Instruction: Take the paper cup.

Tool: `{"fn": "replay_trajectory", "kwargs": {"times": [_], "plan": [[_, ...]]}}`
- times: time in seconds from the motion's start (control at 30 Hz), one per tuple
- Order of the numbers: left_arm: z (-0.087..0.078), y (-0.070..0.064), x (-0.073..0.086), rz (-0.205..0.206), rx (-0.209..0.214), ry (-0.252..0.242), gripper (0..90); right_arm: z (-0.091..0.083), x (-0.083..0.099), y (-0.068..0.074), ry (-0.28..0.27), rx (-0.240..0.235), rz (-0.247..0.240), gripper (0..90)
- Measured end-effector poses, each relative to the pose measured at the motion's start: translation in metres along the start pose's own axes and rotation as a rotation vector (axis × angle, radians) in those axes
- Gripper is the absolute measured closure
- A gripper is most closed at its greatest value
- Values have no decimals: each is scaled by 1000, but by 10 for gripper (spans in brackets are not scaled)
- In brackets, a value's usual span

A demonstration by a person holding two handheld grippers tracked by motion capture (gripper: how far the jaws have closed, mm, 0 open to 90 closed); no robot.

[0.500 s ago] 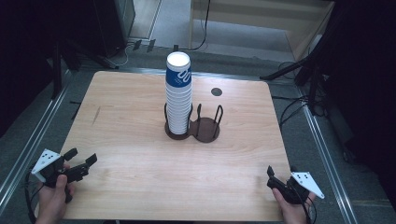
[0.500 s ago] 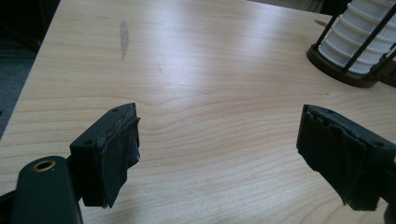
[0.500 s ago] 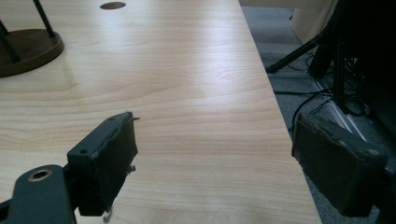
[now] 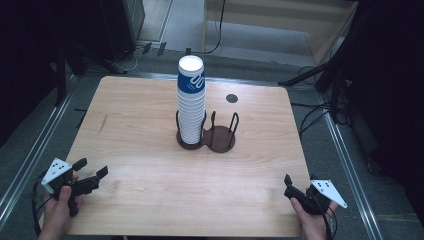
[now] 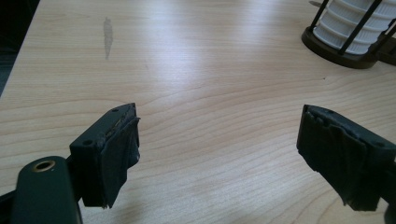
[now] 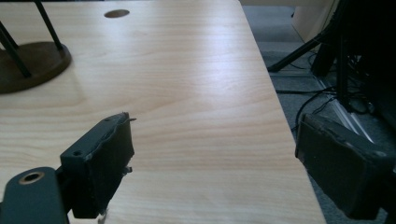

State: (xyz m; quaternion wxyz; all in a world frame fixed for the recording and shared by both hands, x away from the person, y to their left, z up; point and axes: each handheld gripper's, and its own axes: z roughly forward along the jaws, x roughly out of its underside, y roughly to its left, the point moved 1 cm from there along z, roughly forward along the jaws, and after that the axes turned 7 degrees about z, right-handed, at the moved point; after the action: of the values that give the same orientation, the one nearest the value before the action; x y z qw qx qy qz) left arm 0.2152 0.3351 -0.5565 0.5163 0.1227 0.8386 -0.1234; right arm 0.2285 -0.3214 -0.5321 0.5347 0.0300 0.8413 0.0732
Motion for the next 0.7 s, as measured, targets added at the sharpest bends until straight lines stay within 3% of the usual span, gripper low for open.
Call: {"fn": "replay_trajectory", "kwargs": {"times": [0.4,0.5,0.7], "plan": [[0,3,0,-39,-20,-8,137,2,-28,19,-28,0,27,130],[0,4,0,-46,-24,-2,137,0,-38,26,-55,-44,33,130],[1,4,0,-45,-24,4,137,0,-52,39,-59,-70,29,132]]}}
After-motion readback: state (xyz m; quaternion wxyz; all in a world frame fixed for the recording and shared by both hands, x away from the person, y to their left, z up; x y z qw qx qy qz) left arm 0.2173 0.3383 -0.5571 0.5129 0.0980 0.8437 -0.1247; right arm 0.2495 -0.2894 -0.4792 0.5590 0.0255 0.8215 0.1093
